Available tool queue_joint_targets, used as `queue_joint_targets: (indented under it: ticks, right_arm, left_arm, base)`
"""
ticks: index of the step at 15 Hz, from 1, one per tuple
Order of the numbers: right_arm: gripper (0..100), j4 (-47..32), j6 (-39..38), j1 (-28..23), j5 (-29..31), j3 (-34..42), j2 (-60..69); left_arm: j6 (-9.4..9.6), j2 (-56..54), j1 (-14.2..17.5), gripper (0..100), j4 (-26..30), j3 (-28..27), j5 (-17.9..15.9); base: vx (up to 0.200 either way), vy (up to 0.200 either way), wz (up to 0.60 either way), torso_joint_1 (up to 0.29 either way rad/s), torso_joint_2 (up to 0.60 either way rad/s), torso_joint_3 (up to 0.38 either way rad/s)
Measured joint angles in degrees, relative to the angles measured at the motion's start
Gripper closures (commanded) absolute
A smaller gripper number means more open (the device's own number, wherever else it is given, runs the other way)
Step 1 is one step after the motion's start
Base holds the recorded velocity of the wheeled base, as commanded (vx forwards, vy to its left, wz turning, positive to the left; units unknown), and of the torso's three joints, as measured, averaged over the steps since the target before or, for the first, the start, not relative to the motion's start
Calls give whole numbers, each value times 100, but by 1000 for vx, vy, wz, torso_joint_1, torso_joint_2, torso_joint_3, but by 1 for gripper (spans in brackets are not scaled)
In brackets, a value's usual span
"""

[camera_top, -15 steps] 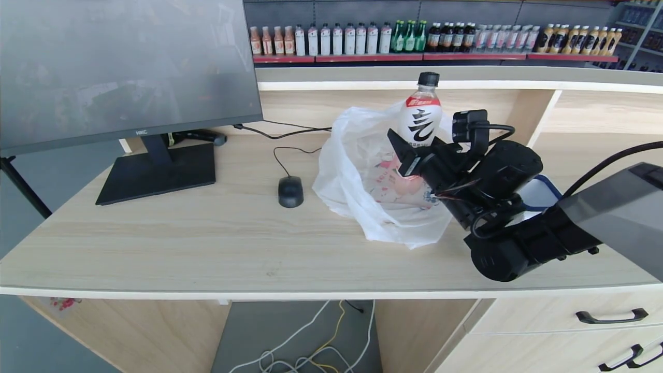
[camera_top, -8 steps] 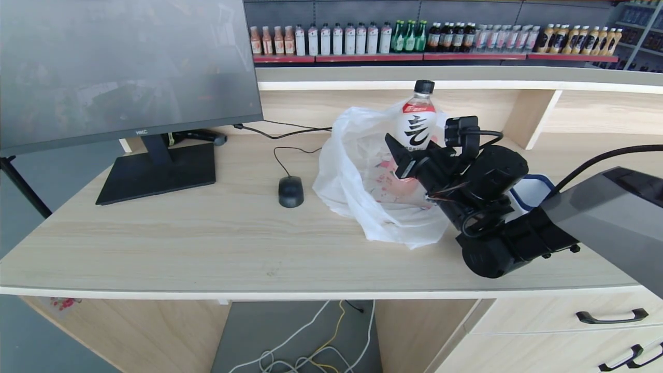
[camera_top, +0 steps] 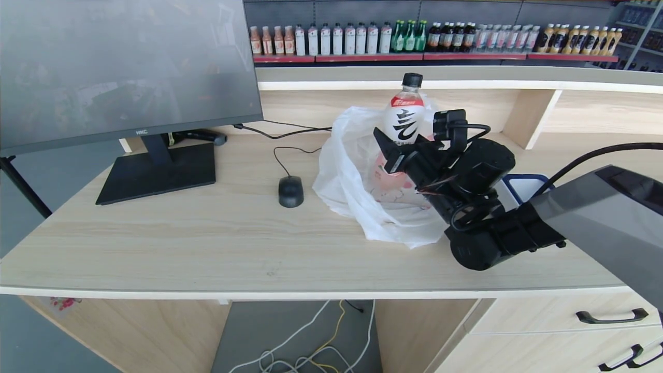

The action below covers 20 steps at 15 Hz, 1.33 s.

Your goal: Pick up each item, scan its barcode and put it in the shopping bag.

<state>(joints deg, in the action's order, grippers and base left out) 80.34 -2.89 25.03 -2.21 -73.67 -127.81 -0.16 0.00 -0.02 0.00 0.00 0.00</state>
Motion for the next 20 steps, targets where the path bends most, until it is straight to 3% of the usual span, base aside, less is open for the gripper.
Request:
queue_joint_targets:
  ticks: [8,20]
  right_arm:
    - [100,49,5,286,10,52,-182]
    - [100,183,51,319,38,127,-315]
  left_arm:
    - [0,0,0,0,0,0,0]
    - [2,0,2,0,0,0,0]
  base:
    - [0,0,0,0,0,0]
    - [0,0,0,0,0,0]
